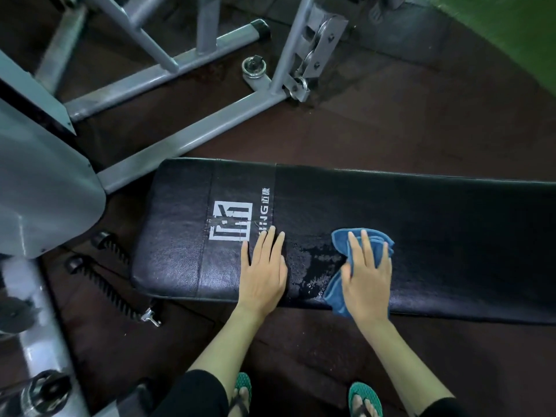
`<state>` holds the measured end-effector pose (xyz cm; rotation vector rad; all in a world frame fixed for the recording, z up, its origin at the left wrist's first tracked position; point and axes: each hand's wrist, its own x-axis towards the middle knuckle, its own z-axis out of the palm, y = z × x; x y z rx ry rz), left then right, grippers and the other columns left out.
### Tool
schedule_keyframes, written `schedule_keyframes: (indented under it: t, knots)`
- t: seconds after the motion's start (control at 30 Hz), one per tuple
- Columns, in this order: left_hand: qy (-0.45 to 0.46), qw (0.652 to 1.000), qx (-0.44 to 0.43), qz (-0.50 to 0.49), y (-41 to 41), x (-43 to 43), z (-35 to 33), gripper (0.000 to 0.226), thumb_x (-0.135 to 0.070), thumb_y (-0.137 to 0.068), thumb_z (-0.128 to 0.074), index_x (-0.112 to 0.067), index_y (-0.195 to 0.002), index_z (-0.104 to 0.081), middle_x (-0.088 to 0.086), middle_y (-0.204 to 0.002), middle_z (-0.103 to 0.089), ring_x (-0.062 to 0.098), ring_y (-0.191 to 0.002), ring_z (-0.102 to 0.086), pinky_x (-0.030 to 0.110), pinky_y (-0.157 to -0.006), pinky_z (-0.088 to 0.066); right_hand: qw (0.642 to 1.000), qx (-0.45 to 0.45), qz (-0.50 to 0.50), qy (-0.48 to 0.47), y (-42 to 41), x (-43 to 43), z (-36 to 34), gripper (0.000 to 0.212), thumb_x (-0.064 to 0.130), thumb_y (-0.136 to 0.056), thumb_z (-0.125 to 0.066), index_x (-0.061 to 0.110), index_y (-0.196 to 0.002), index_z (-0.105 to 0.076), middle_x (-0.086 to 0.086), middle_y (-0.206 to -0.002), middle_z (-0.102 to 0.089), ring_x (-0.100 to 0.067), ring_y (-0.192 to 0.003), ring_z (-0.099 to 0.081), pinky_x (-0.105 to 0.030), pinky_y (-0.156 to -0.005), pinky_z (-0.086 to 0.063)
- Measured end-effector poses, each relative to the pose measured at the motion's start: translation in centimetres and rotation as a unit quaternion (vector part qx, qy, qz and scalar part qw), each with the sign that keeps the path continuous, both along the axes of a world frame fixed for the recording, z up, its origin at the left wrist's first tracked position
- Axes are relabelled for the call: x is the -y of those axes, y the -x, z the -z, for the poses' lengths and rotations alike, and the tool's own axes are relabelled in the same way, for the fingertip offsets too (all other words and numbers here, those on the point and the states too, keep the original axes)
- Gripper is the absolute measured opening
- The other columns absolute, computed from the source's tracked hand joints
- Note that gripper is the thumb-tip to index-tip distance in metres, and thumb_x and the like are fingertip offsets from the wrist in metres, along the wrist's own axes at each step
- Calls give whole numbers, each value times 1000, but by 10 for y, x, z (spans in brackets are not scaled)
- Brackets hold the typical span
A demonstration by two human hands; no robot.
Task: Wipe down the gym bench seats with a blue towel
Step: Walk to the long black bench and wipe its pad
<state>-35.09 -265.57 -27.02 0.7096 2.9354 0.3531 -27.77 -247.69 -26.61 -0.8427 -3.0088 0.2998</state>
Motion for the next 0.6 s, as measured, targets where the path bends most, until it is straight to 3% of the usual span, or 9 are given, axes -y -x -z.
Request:
schedule_keyframes:
  t: [0.13,0.33,0.6]
  knots:
    - [-4,1000,7,5,1,5,-4,51,-25,-93,-29,-12,-140,-42,7,-146,-42,22,-134,-40,56,-108,-30,998,-2,54,19,5,11,-3,57,15,-88,-58,16,-142,-39,-5,-152,-31,-45,-136,-26,-56,-107,-30]
    - [27,1000,2,-9,3,35,0,52,-25,-92,-28,-11,-140,-43,6,-145,-43,20,-135,-40,56,-109,-25,989,19,110,92,21,46,-7,56,21,-97,-41,24,-149,-20,4,-159,-9,-35,-144,0,-53,-115,-13]
    - [9,999,-22,-43,17,80,3,50,-24,-93,-26,-10,-138,-45,6,-144,-45,20,-134,-40,53,-111,-16,990,0,79,118,52,108,-9,57,20,-96,-44,23,-148,-23,2,-159,-10,-39,-144,-3,-53,-114,-11]
